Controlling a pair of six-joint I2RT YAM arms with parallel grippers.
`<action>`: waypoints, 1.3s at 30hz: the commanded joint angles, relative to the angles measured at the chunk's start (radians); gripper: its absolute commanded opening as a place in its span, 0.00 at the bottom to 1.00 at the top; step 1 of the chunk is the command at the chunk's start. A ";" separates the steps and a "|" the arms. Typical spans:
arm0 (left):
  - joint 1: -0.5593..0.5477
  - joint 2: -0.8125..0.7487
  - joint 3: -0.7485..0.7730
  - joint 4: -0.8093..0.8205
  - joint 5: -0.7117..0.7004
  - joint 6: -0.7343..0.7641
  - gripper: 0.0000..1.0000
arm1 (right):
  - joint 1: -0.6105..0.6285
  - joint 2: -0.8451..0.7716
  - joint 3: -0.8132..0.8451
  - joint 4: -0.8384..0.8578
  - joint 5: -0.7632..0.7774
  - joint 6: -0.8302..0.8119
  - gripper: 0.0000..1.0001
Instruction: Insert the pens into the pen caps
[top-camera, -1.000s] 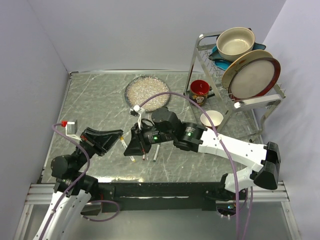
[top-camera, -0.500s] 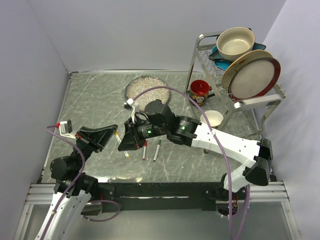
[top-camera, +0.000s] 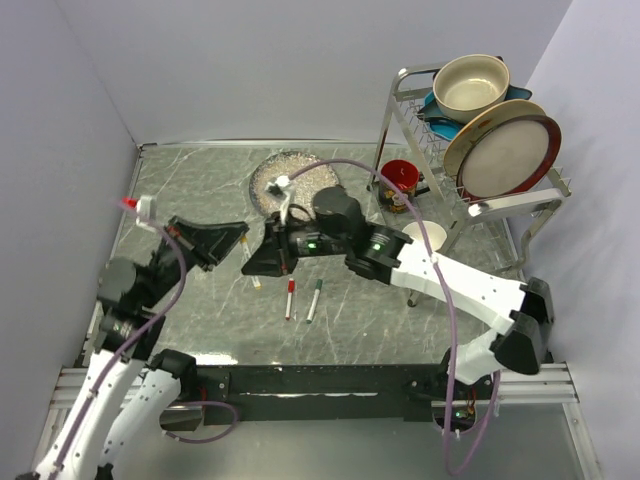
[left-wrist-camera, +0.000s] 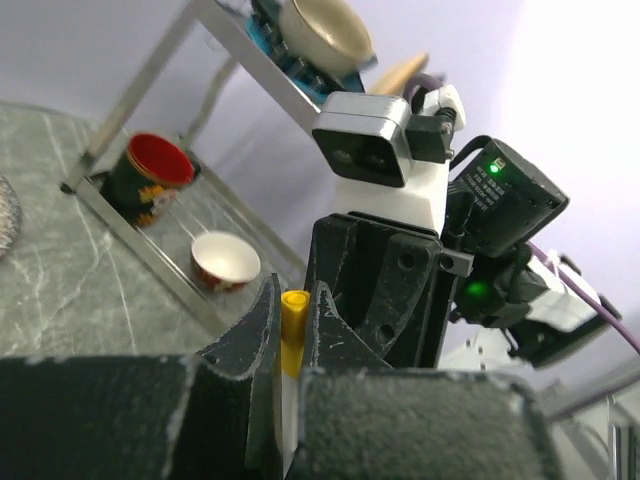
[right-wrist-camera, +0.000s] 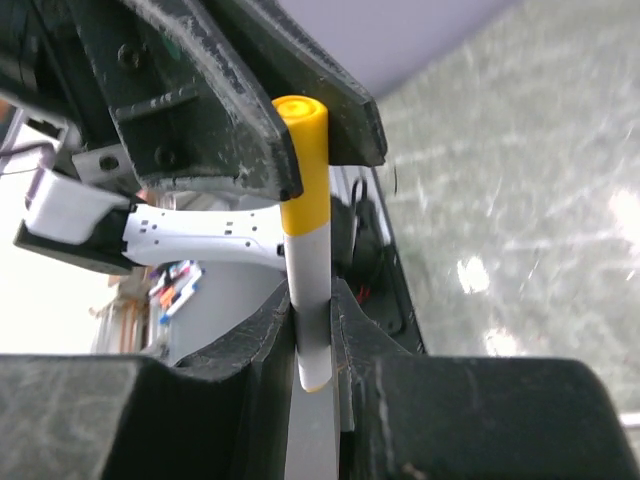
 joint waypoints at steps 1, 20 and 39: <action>-0.047 0.140 0.121 -0.189 0.273 0.134 0.01 | -0.049 -0.123 -0.160 0.327 0.076 -0.026 0.28; -0.046 0.554 -0.011 -0.180 -0.125 0.288 0.01 | 0.036 -0.658 -0.585 0.057 0.324 -0.100 0.92; -0.092 0.927 -0.008 -0.169 -0.368 0.345 0.06 | 0.141 -0.686 -0.582 0.027 0.427 -0.069 0.92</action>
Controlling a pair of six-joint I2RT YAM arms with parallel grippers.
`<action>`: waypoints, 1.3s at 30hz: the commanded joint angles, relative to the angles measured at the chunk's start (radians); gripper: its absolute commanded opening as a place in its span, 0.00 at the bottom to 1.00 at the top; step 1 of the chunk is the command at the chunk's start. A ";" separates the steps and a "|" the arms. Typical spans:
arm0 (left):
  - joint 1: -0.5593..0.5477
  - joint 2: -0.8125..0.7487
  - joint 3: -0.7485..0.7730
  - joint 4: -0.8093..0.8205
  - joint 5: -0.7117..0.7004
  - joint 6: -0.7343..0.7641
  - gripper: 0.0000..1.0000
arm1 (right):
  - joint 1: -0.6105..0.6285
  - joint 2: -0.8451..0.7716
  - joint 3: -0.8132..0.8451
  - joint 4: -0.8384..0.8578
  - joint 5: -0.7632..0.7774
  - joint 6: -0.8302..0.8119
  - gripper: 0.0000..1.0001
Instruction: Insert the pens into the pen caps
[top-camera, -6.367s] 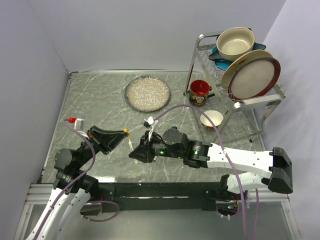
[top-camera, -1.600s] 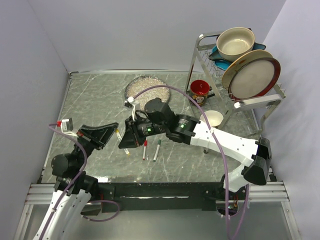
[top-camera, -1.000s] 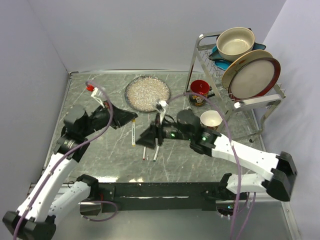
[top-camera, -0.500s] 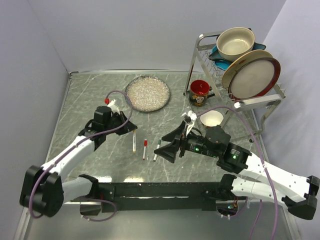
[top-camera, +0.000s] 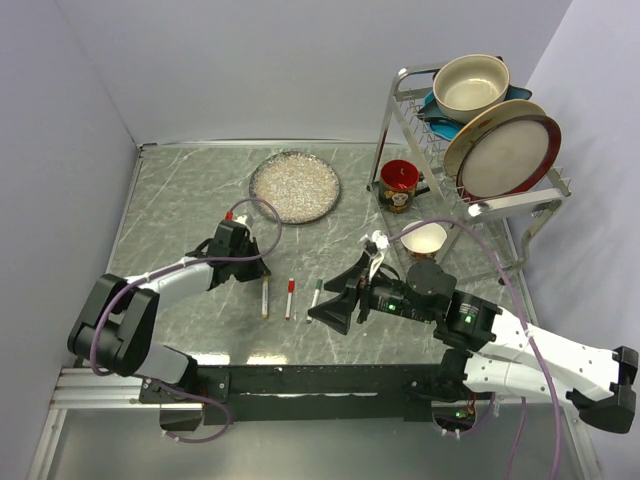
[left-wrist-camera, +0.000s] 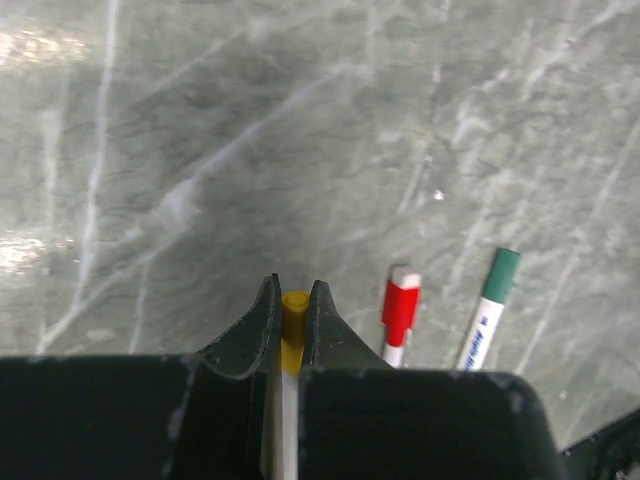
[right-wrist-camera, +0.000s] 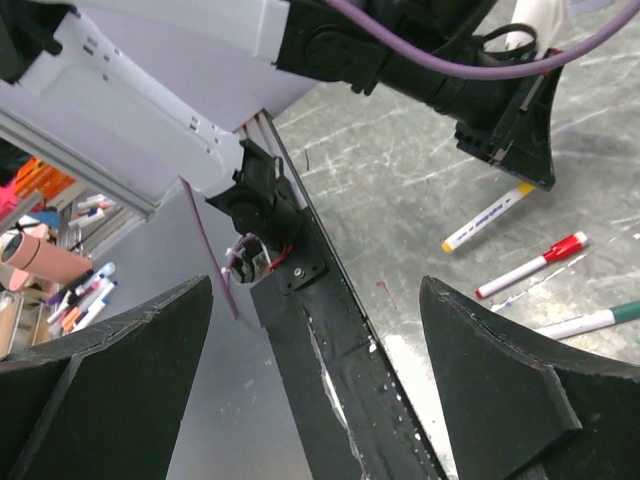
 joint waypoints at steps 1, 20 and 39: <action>-0.002 0.007 0.028 0.028 -0.074 0.012 0.08 | 0.060 0.010 0.034 0.004 0.073 -0.002 0.92; -0.002 -0.348 0.086 -0.124 -0.040 0.058 0.81 | 0.177 0.023 0.159 -0.159 0.332 0.039 0.94; -0.002 -1.017 -0.056 0.042 0.455 0.091 0.99 | 0.177 0.016 0.212 -0.276 0.747 0.197 1.00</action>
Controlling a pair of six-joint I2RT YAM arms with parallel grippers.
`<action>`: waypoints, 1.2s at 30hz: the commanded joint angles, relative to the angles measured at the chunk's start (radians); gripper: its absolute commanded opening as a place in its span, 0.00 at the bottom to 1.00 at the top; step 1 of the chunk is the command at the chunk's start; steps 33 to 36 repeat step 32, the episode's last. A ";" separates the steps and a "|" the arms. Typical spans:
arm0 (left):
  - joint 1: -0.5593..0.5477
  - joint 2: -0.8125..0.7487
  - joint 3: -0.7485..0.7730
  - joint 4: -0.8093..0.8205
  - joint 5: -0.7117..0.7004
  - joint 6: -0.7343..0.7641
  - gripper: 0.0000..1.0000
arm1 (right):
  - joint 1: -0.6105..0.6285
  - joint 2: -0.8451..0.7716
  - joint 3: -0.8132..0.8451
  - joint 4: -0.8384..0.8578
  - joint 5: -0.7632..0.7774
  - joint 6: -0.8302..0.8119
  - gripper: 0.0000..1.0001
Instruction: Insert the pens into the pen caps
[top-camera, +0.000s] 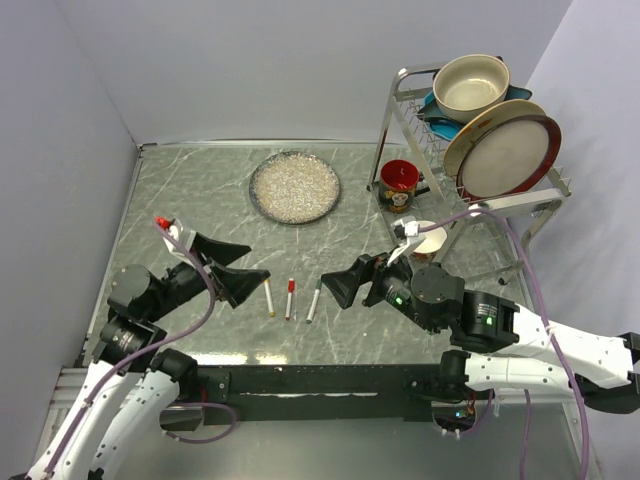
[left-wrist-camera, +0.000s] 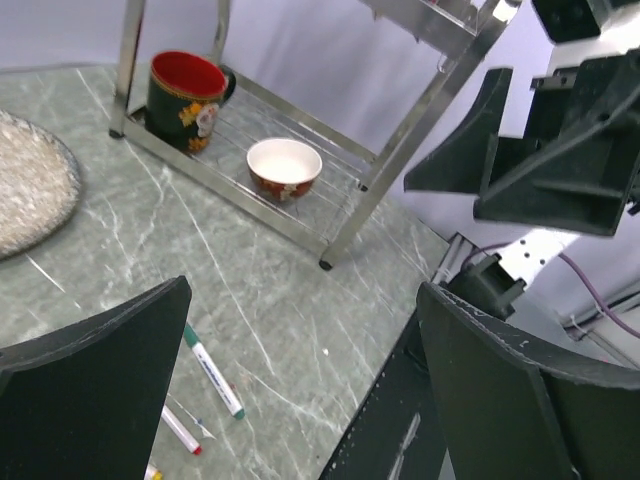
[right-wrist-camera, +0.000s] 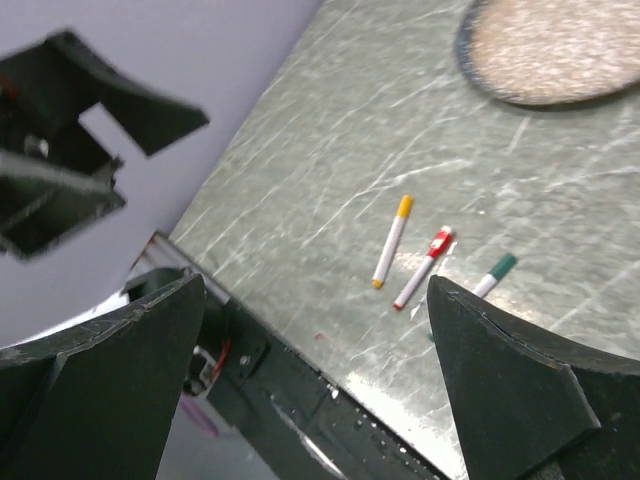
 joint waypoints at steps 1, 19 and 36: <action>-0.002 -0.017 -0.058 0.070 0.056 -0.028 0.99 | 0.005 0.006 0.026 -0.009 0.109 0.039 1.00; -0.002 0.002 -0.026 -0.005 0.046 -0.007 0.99 | 0.003 0.037 -0.046 0.055 0.027 -0.001 1.00; -0.002 0.000 -0.031 0.001 0.048 -0.013 0.99 | 0.006 -0.003 -0.066 0.077 0.018 -0.008 1.00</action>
